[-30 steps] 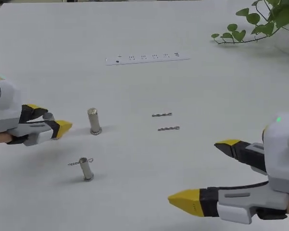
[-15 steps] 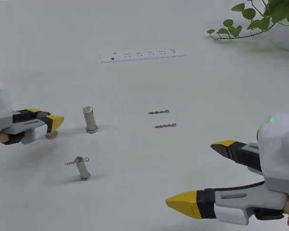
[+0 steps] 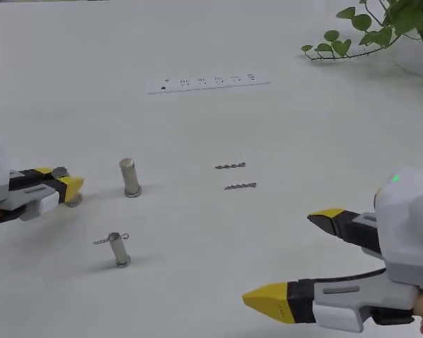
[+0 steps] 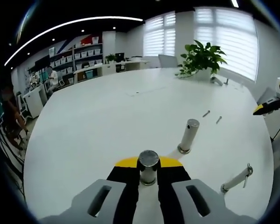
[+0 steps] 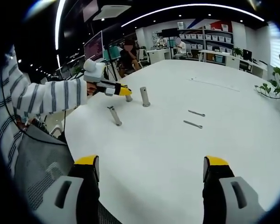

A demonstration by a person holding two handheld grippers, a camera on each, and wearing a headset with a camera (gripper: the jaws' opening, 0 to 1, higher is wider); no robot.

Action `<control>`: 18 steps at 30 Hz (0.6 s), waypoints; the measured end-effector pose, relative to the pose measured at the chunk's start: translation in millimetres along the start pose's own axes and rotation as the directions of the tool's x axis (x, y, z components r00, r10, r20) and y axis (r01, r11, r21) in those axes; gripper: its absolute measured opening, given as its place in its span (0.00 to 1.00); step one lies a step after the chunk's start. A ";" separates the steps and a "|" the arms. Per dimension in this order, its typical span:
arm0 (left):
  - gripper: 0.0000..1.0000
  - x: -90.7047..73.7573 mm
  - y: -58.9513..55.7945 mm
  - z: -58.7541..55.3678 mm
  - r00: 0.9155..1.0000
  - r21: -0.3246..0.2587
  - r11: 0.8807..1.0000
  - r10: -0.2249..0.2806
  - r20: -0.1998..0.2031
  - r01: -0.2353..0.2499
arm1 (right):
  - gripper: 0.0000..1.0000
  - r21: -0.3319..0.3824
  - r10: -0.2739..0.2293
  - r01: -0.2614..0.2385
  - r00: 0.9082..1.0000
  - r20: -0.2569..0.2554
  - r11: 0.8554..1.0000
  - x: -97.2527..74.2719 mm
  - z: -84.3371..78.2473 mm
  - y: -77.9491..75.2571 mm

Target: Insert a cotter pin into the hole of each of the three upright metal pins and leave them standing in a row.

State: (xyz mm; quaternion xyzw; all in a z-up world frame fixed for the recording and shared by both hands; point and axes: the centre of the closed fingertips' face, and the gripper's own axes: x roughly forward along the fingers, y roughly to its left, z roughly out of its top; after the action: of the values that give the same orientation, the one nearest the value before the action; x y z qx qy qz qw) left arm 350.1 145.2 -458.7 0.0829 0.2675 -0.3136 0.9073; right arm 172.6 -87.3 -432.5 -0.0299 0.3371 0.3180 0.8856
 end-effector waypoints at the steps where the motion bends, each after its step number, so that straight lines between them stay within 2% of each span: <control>1: 0.10 0.1 0.2 0.0 1.000 -0.006 1.000 0.005 0.002 -0.005 | 0.91 0.001 -0.001 0.001 1.000 -0.001 1.000 -0.1 -0.4 -0.4; 9: 0.09 -1.7 3.9 0.1 0.999 -0.049 0.998 0.031 -0.012 -0.032 | 0.91 0.005 -0.011 0.011 1.000 0.003 1.000 -2.5 -0.7 -2.7; 14: 0.09 -9.0 4.6 3.5 0.999 -0.088 0.996 0.034 0.004 -0.033 | 0.91 0.005 -0.017 0.017 1.000 0.009 1.000 -3.3 1.4 -3.2; 17: 0.09 -15.7 6.1 8.7 0.998 -0.083 0.995 0.057 0.015 -0.055 | 0.91 0.003 -0.016 0.016 1.000 0.013 1.000 -3.9 2.1 -2.0; 18: 0.09 -17.7 8.2 10.3 0.998 -0.104 0.992 0.068 0.017 -0.066 | 0.91 0.002 -0.016 0.016 1.000 0.016 1.000 -4.2 2.7 -1.5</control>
State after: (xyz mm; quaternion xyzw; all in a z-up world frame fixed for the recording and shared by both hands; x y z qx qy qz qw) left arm 347.9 157.7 -440.7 0.0417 0.2713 -0.2695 0.9231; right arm 172.6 -90.0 -428.0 -0.0289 0.3299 0.3109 0.8909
